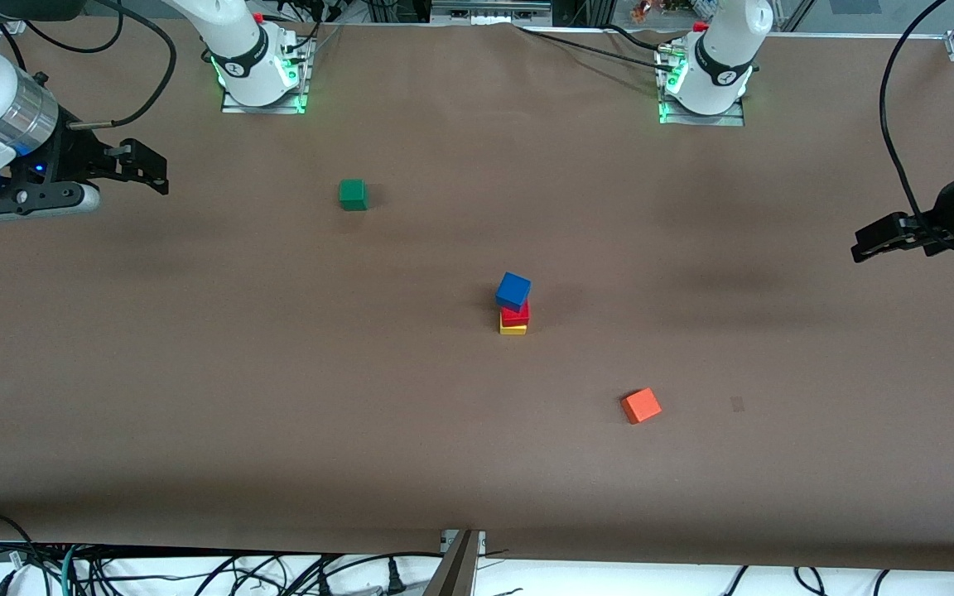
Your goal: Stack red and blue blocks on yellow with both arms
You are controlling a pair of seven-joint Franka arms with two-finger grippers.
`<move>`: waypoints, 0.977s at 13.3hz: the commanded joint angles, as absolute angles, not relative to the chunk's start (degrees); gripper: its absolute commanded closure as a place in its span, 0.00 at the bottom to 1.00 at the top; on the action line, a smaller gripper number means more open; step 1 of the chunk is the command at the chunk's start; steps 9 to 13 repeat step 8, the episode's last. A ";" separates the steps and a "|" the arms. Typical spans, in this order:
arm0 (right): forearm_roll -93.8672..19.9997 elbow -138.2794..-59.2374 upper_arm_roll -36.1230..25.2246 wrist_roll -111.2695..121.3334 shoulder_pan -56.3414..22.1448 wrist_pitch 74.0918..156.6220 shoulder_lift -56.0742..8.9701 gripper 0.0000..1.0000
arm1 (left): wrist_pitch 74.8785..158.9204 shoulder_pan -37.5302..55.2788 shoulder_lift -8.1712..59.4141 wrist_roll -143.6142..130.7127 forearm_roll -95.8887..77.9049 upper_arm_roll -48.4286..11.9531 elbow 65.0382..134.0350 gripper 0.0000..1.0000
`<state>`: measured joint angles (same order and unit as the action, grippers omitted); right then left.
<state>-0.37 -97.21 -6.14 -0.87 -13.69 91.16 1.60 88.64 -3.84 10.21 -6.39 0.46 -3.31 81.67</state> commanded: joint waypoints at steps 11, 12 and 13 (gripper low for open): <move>0.35 -93.60 -5.98 0.53 -13.80 89.92 0.97 0.00 | 88.24 -4.04 11.07 -5.10 0.88 -3.52 80.07 0.00; 0.35 -93.60 -5.98 0.53 -13.80 89.92 0.97 0.00 | 88.24 -4.04 11.07 -5.10 0.88 -3.52 80.07 0.00; 0.35 -93.60 -5.98 0.53 -13.80 89.92 0.97 0.00 | 88.24 -4.04 11.07 -5.10 0.88 -3.52 80.07 0.00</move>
